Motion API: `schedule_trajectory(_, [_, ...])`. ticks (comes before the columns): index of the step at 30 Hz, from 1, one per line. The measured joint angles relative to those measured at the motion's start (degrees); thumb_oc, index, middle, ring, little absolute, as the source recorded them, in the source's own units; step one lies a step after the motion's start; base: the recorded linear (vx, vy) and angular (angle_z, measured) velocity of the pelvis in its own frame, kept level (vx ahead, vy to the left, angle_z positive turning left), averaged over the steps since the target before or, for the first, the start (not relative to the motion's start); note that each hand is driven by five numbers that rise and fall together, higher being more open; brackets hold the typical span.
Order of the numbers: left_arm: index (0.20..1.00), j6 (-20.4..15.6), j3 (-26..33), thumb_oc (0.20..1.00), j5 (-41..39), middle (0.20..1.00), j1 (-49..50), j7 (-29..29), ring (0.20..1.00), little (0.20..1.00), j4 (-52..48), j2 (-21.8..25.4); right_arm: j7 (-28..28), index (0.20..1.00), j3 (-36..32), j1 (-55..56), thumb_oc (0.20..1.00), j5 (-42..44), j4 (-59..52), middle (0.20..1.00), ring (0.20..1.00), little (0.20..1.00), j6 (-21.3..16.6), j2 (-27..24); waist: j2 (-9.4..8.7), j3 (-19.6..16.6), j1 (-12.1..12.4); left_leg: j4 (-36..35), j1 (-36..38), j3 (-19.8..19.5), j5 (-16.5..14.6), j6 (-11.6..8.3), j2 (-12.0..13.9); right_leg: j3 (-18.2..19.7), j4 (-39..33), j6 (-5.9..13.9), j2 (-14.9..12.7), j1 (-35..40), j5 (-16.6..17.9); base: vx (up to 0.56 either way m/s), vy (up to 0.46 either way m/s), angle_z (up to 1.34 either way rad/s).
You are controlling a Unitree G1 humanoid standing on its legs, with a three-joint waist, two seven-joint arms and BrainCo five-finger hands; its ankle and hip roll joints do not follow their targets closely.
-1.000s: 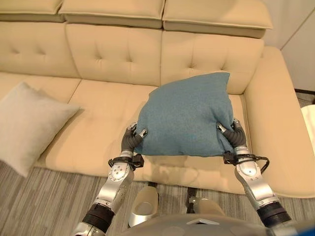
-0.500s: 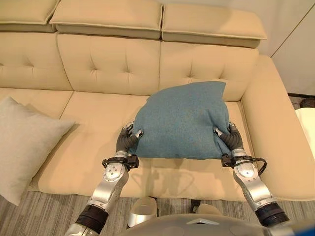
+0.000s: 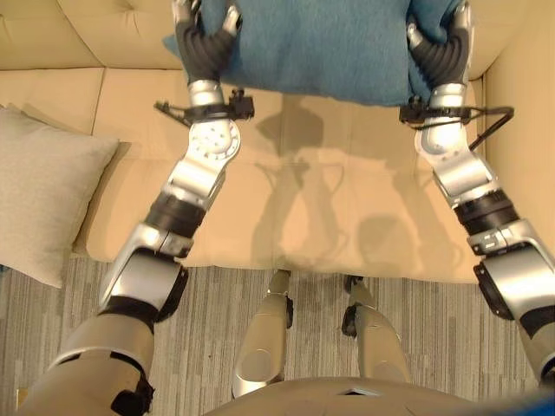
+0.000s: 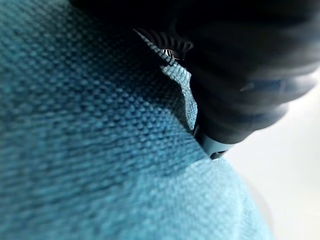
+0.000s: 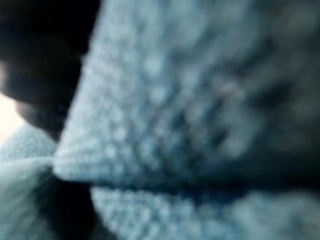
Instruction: Pick up all the scattered cushions and arrange them neatly on the sofa.
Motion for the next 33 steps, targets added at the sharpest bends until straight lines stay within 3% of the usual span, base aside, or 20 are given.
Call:
schedule_trajectory(2, [0.2,-0.06,-1.22,0.2,0.67,0.2,-2.9,1.08,0.2,0.2,4.46,-0.79,-0.94,0.2,2.09,-3.08,0.2,0.05,4.77,0.2,0.2,0.2,0.0,-0.41,0.0,0.0,-0.05,0.01,-1.43,0.0,0.02,0.02,0.13,0.07,0.01,-0.02,0.1,-1.53,0.02,0.02,-0.009,-0.03])
schedule_trajectory(6, [0.2,-0.38,-11.57,0.2,-0.38,0.2,-16.19,0.42,0.2,0.2,26.59,-1.69,-0.3,0.2,10.81,-14.56,0.2,1.38,25.02,0.2,0.2,0.2,0.06,0.03,-0.08,-0.04,-0.53,0.02,-4.47,-0.07,0.03,0.01,0.32,0.0,0.01,-0.01,0.28,-4.6,0.01,0.0,0.0,0.0])
schedule_trajectory(11, [0.2,-0.97,-14.72,0.2,-6.94,0.2,-22.23,-5.35,0.2,0.2,33.5,-3.27,3.32,0.2,15.64,-20.59,0.2,9.58,34.08,0.2,0.2,0.2,-0.22,-0.49,-0.17,-0.09,-1.21,0.06,-9.65,-0.12,0.74,0.12,0.29,0.07,0.31,-0.15,0.28,-9.89,0.36,0.0,-0.013,-0.01])
schedule_trajectory(12, [0.464,-0.94,-14.66,0.464,-8.57,0.464,-21.07,-5.9,0.464,0.464,33.5,-3.88,4.86,0.2,16.3,-20.58,0.2,11.61,34.84,0.2,0.2,0.2,0.11,-0.4,-0.19,-0.08,-1.15,0.09,-10.37,-0.13,0.8,0.11,0.33,0.07,0.5,-0.15,0.32,-10.63,0.35,0.0,0.0,0.0])
schedule_trajectory(13, [0.896,-0.7,-14.65,0.896,-9.73,0.896,-19.67,-6.69,0.896,0.896,33.59,-4.13,6.26,0.2,16.95,-20.6,0.2,13.17,35.52,0.2,0.2,0.2,0.4,-0.39,-0.31,-0.01,-1.16,0.36,-11.08,-0.15,0.8,0.11,0.35,0.07,0.82,-0.14,0.32,-11.44,0.34,0.0,0.0,0.0])
schedule_trajectory(14, [1.0,-0.5,-14.7,1.0,-10.52,1.0,-18.8,-7.4,1.0,1.0,33.69,-4.22,7.15,0.2,17.33,-20.6,0.2,14.3,36.21,0.2,0.2,0.2,0.51,-0.39,-0.35,0.02,-1.17,0.37,-11.38,-0.18,0.8,0.11,0.35,0.07,1.24,-0.08,0.27,-11.93,0.28,0.0,0.0,0.0])
schedule_trajectory(15, [1.0,-0.47,-15.1,1.0,-11.18,1.0,-18.5,-7.98,1.0,1.0,34.99,-4.57,7.85,0.206,17.3,-20.51,0.206,15.5,36.82,0.206,0.206,0.206,0.51,-0.32,-0.36,0.01,-1.21,0.44,-11.77,-0.2,0.8,0.11,0.3,0.08,1.79,0.25,0.17,-12.49,-0.01,0.0,0.0,0.0])
schedule_trajectory(17, [1.0,0.11,-15.62,1.0,-11.91,1.0,-17.46,-9.94,1.0,1.0,38.28,-5.14,9.74,0.787,17.3,-20.23,0.787,18.39,39.12,0.787,0.787,0.787,0.97,0.3,-0.62,-0.13,-1.38,0.52,-12.24,-0.19,0.8,0.11,0.23,0.15,2.87,0.67,-0.05,-13.5,-0.35,0.0,0.0,0.0])
schedule_trajectory(18, [1.0,0.91,-15.65,1.0,-11.91,1.0,-16.84,-11.11,1.0,1.0,38.18,-5.24,10.76,1.0,17.29,-19.93,1.0,19.36,39.28,1.0,1.0,1.0,1.92,0.24,-0.69,-0.14,-1.42,0.51,-12.95,-0.15,0.92,0.27,0.12,0.18,3.59,0.78,-0.22,-14.58,-0.45,0.0,0.0,0.0])
schedule_trajectory(23, [1.0,0.46,-14.36,1.0,-13.79,1.0,-10.27,-13.05,1.0,1.0,37.45,-7.91,11.94,1.0,16.77,-14.7,1.0,20.35,39.55,1.0,1.0,1.0,3.13,2.01,-0.8,-0.18,-2.61,0.54,-16.16,-0.11,1.51,0.8,-0.11,0.49,6.67,1.74,-0.77,-19.4,-1.24,-0.01,-0.008,-0.04])
schedule_trajectory(29, [1.0,0.18,-11.57,1.0,-14.33,1.0,-10.27,-16.64,1.0,1.0,37.3,-1.47,13.15,1.0,15.3,-14.57,1.0,20.22,39.47,1.0,1.0,1.0,3.12,1.44,-0.76,-0.2,-2.55,0.85,-16.41,0.01,1.74,0.54,0.17,0.81,11.37,0.51,-0.92,-21.99,-3.41,0.0,-0.011,-0.02])
schedule_trajectory(31, [1.0,0.08,-6.9,1.0,-16.33,1.0,-8.81,-16.72,1.0,1.0,35.62,2.57,13.71,1.0,14.54,-12.67,1.0,17.97,36.97,1.0,1.0,1.0,3.13,-4.38,-0.74,-0.21,-0.93,1.32,-16.38,-0.11,1.76,0.48,0.11,0.68,12.45,0.34,-1.13,-22.05,-4.02,0.01,-0.028,0.08])
schedule_trajectory(33, [1.0,-1.18,-1.0,1.0,-16.34,1.0,-1.2,-16.84,1.0,1.0,26.31,5.23,13.64,1.0,9.03,-5.82,1.0,16.8,28.56,1.0,1.0,1.0,2.99,-8.82,-0.75,-0.19,-0.48,1.35,-15.16,-0.31,1.77,0.47,-0.19,0.18,13.24,0.5,-1.68,-20.78,-4.86,0.01,-0.029,0.16])
